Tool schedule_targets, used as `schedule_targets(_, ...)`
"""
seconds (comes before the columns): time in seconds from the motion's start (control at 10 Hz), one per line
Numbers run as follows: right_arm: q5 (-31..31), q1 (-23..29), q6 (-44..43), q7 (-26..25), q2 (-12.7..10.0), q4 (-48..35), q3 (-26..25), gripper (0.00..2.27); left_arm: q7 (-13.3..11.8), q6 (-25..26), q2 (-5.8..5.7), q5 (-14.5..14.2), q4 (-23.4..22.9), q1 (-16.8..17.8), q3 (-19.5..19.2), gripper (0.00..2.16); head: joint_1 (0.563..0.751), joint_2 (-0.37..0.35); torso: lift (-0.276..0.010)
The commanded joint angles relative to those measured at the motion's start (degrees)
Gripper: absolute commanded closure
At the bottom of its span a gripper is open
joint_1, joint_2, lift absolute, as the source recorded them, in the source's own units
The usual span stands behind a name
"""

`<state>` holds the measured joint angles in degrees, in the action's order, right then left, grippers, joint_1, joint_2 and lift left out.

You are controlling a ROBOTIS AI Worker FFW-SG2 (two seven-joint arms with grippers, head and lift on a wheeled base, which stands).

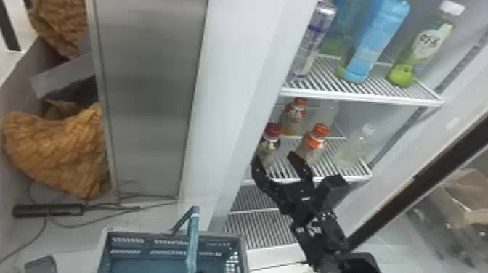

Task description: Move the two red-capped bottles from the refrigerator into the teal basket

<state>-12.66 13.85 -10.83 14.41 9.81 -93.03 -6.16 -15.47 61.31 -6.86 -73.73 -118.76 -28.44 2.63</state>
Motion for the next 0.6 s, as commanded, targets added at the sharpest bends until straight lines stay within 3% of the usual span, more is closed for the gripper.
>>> schedule_targets(0.0,0.1,-1.6,0.0,0.0,0.4,1.6,1.0,0.11,0.0,0.0,-0.09,0.0,0.0,0.0,0.0,1.16,0.695,-0.350,-0.224)
schedule_targets(0.5,0.6,-4.4,0.0,-1.1,0.7,3.4,2.5,0.14,0.0,0.0,-0.18,-0.2,0.3,0.2,0.1,1.16,0.695,-0.350,-0.224)
